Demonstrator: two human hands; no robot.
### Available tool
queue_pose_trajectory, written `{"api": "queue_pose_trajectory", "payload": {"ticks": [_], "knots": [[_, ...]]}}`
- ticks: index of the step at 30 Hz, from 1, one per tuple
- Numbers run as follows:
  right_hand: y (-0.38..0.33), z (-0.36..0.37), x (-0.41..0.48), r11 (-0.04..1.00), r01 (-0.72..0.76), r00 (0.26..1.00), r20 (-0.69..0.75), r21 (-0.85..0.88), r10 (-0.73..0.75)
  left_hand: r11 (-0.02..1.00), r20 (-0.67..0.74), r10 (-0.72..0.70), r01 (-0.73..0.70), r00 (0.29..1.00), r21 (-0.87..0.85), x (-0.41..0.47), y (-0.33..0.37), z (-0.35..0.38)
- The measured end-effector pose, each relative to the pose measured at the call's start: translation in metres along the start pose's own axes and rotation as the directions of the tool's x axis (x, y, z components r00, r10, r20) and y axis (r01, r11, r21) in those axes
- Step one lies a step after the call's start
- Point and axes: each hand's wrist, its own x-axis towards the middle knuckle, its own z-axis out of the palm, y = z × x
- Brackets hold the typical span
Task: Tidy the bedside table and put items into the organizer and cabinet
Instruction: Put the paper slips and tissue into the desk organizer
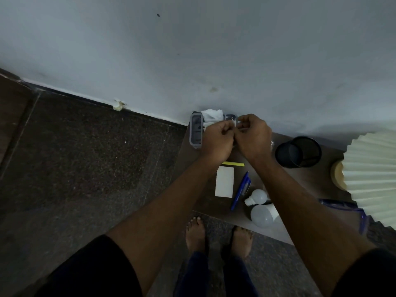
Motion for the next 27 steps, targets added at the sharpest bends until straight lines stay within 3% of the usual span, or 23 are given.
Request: {"api": "queue_pose_trajectory", "payload": {"ticks": [15,19,22,27], "knots": [[0.004,-0.021,-0.049,0.99,0.059,0.997,-0.066,0.132,-0.051,0.995,-0.025,0.022,-0.024,0.999,-0.095,-0.044,-0.006,-0.02],[0.006,-0.019,-0.074,0.981,-0.025,0.999,-0.023,0.194,0.03,0.996,-0.031,-0.02,0.017,0.999,-0.083,-0.062,-0.019,-0.025],[0.014,-0.01,-0.092,0.977,-0.094,0.996,0.014,0.192,0.093,0.996,-0.031,-0.076,0.075,0.997,-0.052,-0.071,-0.035,-0.027],[0.033,0.012,-0.119,0.997,-0.074,0.996,0.045,0.01,0.073,0.982,-0.05,-0.185,0.186,0.981,0.028,-0.083,-0.076,-0.03]]}}
